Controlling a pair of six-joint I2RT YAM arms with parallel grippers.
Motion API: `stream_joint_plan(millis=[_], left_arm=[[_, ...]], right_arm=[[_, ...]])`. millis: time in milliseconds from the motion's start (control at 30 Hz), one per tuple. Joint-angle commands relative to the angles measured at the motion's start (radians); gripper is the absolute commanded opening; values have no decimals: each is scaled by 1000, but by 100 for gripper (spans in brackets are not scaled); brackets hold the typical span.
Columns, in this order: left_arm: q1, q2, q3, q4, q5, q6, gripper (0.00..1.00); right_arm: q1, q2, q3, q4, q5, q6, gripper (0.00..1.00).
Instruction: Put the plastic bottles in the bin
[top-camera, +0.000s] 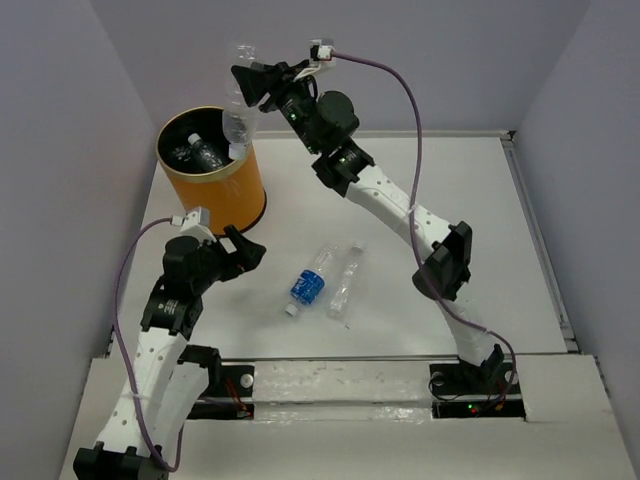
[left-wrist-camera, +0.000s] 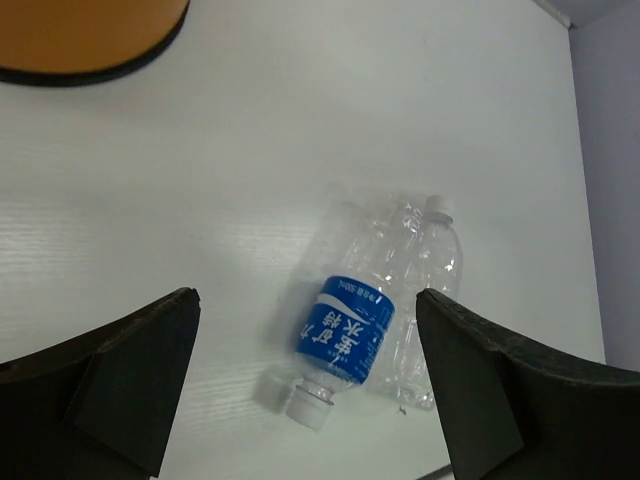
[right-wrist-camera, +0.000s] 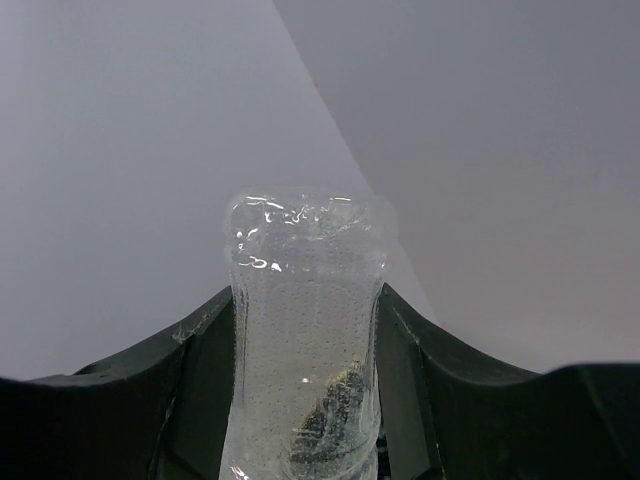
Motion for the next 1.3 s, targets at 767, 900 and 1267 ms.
stream_joint_plan(millis=[767, 900, 1267], left_arm=[[-371, 151, -143, 297, -108, -210, 99], [-417, 234, -110, 295, -208, -161, 99], [-483, 537, 91, 297, -240, 10, 99]], right_arm=[[49, 485, 349, 384, 170, -352, 66], [49, 358, 254, 284, 36, -340, 97], [40, -384, -751, 245, 14, -182, 72]])
